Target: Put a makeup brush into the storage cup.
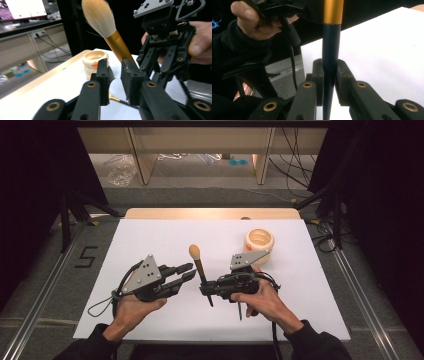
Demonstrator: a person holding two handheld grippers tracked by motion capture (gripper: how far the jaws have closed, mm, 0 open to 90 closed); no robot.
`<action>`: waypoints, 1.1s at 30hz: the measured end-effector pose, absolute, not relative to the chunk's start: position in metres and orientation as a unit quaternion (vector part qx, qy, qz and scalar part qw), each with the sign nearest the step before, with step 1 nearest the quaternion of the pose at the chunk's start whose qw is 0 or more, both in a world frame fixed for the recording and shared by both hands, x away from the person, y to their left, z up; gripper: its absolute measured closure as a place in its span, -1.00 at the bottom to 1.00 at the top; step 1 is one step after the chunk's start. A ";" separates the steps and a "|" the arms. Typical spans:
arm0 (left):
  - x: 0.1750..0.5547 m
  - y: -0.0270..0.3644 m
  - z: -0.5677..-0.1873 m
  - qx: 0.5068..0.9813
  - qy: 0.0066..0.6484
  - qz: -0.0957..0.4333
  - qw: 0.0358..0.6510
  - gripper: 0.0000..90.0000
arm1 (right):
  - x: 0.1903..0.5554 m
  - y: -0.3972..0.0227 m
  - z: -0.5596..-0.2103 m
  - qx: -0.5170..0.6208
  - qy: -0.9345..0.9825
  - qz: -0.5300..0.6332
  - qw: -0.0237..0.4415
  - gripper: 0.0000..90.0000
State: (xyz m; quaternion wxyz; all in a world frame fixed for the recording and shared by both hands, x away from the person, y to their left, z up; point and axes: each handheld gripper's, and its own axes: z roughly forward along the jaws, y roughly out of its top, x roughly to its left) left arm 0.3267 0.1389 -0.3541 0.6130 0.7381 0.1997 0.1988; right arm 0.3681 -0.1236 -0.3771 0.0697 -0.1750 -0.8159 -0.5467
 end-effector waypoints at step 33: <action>0.334 0.139 -0.360 0.703 0.210 0.063 0.677 0.72 | 0.362 -0.112 -0.381 -0.142 -0.820 -0.552 0.057 0.79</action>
